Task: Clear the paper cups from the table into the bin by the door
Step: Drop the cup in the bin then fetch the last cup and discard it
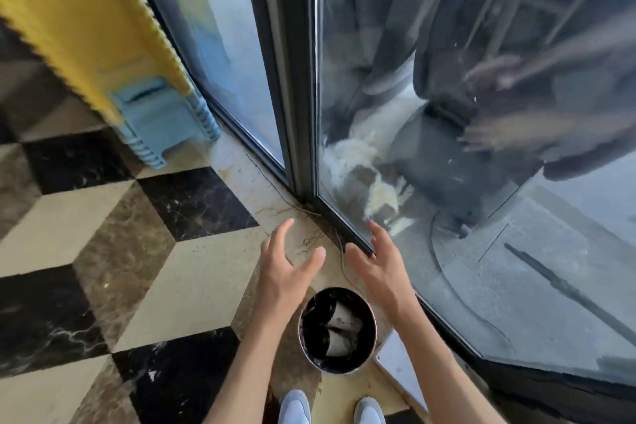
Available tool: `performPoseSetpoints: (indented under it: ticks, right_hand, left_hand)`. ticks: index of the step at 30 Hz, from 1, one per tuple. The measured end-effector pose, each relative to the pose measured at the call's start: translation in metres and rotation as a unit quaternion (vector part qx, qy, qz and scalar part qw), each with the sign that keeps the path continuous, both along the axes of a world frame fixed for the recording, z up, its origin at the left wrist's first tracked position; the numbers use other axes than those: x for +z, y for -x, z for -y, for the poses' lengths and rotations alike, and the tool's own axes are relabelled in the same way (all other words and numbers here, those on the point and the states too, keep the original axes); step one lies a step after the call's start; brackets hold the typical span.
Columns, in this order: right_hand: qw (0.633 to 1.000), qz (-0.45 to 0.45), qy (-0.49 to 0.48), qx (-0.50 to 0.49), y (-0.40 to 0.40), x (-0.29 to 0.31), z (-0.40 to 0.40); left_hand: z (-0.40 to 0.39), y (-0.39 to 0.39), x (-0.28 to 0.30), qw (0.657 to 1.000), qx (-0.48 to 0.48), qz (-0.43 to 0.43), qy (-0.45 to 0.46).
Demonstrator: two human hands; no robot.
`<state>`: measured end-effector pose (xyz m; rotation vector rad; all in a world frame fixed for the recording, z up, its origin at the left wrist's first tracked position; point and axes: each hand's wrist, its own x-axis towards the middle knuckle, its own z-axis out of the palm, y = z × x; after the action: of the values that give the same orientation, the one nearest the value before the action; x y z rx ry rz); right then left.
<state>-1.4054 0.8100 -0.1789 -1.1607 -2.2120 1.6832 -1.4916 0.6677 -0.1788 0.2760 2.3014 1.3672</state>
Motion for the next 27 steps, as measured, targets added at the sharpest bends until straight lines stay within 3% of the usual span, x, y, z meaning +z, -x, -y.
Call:
performPoseSetpoints:
  ticks: [7,12,20,27]
  right_hand:
    - [0.990,-0.117,-0.061,0.045,0.036,0.218,0.024]
    - [0.970,-0.201,-0.096,0.098,0.047,0.334,0.064]
    - [0.933,-0.274,-0.065,0.224,0.043,0.400,0.137]
    - [0.872,-0.281,0.001,0.401,0.009,0.420,0.245]
  left_hand:
    - [0.044,0.032,0.215,0.984,0.055,-0.114,-0.124]
    - [0.094,0.040,0.327,0.967,0.099,-0.168,-0.164]
    - [0.186,-0.007,0.398,0.934,0.199,-0.257,-0.148]
    - [0.297,-0.123,0.413,0.882,0.371,-0.265,-0.119]
